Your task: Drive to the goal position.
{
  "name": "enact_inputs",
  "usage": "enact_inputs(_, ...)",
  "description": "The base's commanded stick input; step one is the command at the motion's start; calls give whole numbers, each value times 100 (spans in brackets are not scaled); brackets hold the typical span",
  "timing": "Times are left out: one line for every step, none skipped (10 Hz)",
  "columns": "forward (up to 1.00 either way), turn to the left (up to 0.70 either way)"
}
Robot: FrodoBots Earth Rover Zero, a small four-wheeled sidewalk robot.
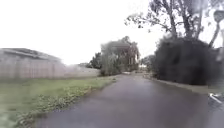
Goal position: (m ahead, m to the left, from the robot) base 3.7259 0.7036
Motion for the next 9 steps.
enact_inputs(85,-34)
enact_inputs(85,-34)
enact_inputs(85,-26)
enact_inputs(85,-16)
enact_inputs(85,-6)
enact_inputs(85,0)
enact_inputs(85,0)
enact_inputs(85,0)
enact_inputs(85,0)
